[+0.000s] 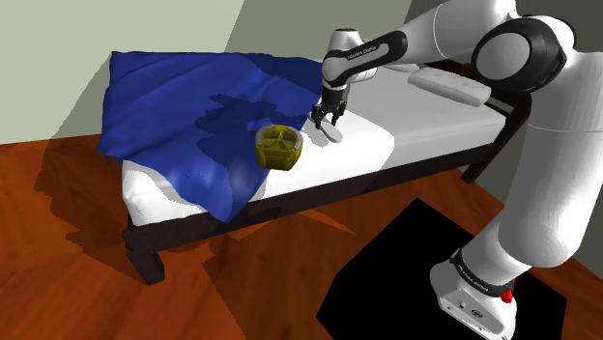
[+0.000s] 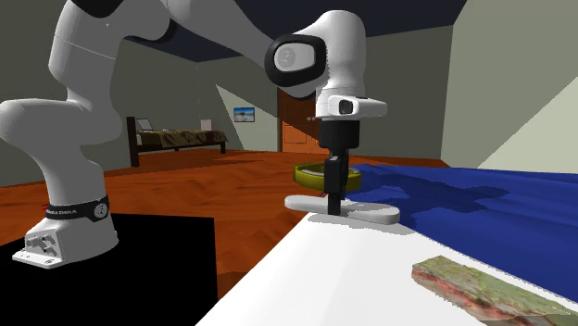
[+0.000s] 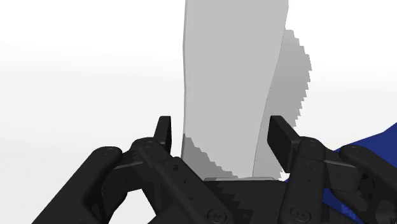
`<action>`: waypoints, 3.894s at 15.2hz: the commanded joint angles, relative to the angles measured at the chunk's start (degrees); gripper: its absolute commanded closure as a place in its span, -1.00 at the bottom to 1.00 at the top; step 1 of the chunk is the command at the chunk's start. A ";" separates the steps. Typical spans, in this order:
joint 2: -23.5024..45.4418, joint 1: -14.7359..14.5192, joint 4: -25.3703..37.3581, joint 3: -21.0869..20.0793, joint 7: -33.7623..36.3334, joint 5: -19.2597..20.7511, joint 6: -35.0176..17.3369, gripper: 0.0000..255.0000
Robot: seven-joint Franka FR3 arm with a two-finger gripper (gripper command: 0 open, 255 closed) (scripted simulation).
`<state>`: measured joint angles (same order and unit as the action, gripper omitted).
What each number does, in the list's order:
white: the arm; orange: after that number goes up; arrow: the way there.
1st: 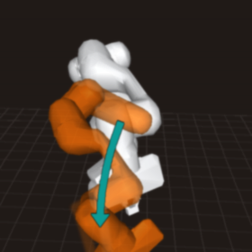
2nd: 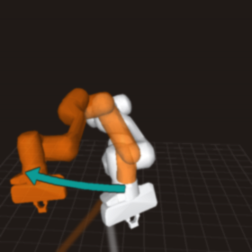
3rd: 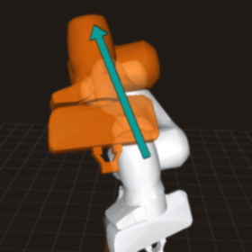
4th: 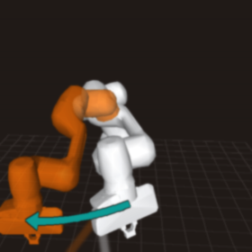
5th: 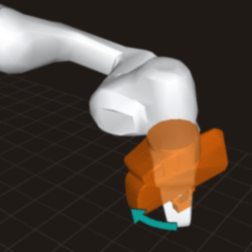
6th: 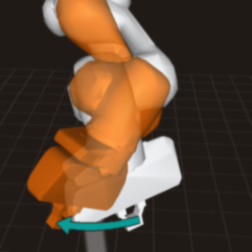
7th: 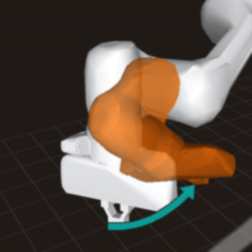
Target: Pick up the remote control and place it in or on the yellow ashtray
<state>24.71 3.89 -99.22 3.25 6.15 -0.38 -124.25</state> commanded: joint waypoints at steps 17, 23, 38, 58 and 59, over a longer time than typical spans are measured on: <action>-3.11 -0.06 3.34 0.08 0.02 0.17 6.45 1.00; -4.49 -0.08 6.03 0.12 0.02 0.25 10.52 1.00; -7.26 -6.61 7.94 -3.02 9.88 1.45 15.35 1.00; -2.90 -15.42 8.08 -7.20 23.31 3.16 11.44 1.00; -2.70 -15.42 7.59 -7.19 23.34 3.18 10.75 1.00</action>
<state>21.86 -11.52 -90.94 -3.95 29.44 2.78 -112.62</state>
